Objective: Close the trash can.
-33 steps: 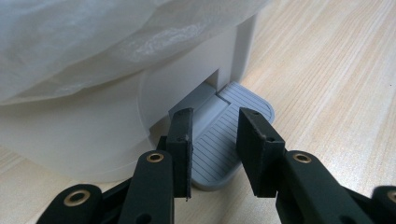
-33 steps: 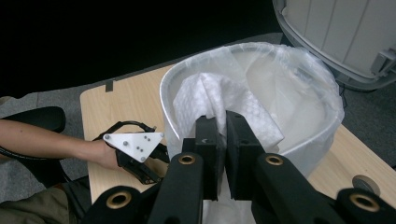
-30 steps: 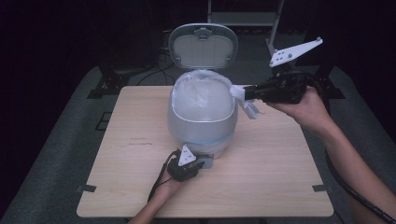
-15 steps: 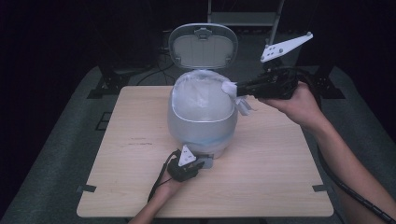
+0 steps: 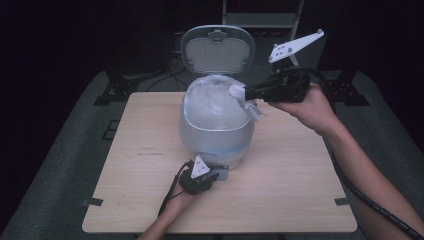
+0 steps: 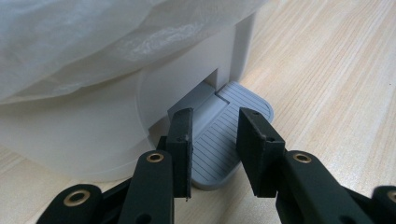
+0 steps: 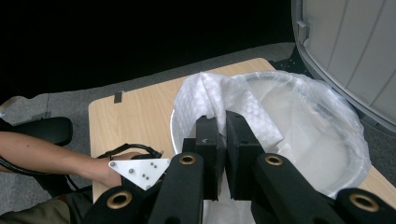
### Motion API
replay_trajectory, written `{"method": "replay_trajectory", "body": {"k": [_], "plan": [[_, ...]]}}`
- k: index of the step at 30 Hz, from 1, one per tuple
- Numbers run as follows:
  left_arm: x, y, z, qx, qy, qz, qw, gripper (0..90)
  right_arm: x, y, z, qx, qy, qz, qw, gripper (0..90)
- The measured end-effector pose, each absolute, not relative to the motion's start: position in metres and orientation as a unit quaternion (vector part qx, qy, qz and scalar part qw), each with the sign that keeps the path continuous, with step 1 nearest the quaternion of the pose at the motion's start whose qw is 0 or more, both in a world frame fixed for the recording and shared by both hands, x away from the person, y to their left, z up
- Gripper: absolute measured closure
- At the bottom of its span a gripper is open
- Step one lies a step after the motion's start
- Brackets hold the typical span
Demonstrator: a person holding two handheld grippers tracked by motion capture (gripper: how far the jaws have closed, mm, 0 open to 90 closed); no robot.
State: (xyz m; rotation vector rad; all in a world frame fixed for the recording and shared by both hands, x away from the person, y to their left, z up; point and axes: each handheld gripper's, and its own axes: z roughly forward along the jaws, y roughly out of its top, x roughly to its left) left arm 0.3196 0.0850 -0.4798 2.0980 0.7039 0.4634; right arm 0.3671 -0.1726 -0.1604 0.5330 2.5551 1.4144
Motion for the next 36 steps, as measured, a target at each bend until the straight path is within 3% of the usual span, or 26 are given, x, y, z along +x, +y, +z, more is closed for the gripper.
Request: {"method": "replay_trajectory", "body": {"k": [36], "plan": [[0.319,0.085,-0.48,0.839,0.281,0.185,0.428,66.4,0.39,-0.126,-0.163,0.169,0.866,0.464,0.078,84.1]]}}
